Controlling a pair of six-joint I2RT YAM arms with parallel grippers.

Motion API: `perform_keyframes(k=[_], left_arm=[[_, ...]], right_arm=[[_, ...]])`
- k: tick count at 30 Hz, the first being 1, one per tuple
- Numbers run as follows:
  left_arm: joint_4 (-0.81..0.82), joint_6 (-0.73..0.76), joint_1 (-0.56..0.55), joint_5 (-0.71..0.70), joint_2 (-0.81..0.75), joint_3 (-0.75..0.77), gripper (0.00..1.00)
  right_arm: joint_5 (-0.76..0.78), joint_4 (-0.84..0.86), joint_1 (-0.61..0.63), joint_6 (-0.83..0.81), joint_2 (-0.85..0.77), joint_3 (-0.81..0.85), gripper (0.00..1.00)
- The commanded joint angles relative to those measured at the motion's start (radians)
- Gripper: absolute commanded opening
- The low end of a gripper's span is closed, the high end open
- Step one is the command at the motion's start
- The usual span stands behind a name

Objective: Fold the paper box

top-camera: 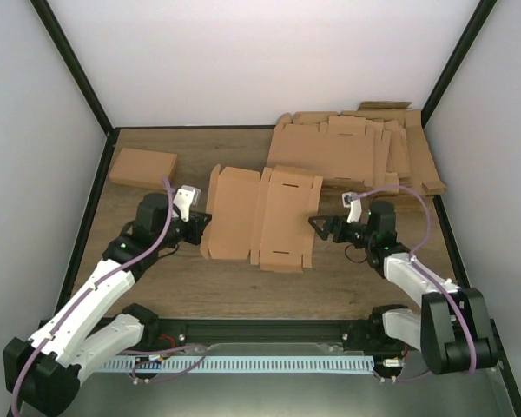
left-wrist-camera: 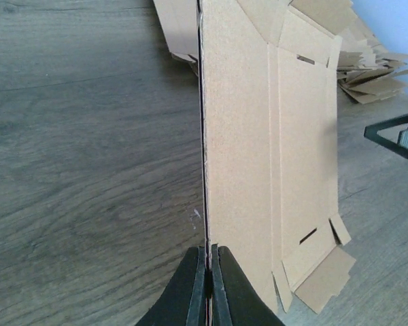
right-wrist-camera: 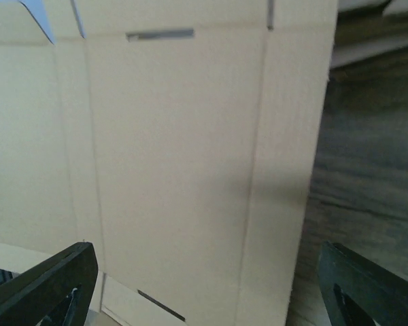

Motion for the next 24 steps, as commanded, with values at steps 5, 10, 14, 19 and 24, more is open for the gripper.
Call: perform_keyframes(k=[5,10,14,19,24], left_arm=[[-0.008,0.055,-0.004,-0.035,0.017,0.014,0.04],[-0.011,0.052,-0.004,-0.048,0.014,0.009,0.04],[-0.015,0.046,-0.004,-0.052,0.019,0.012,0.04],[-0.016,0.048,-0.003,-0.052,0.023,0.010,0.04],[-0.018,0.045,-0.004,-0.059,0.025,0.010,0.04]], right_arm=[[0.007,0.151,-0.002,0.034,0.129,0.020,0.88],[-0.020,0.215,-0.003,0.077,0.232,0.038,0.87],[-0.050,0.284,-0.003,0.113,0.297,0.035,0.77],[-0.072,0.346,-0.003,0.131,0.358,0.025,0.68],[-0.091,0.365,-0.003,0.128,0.380,0.025,0.59]])
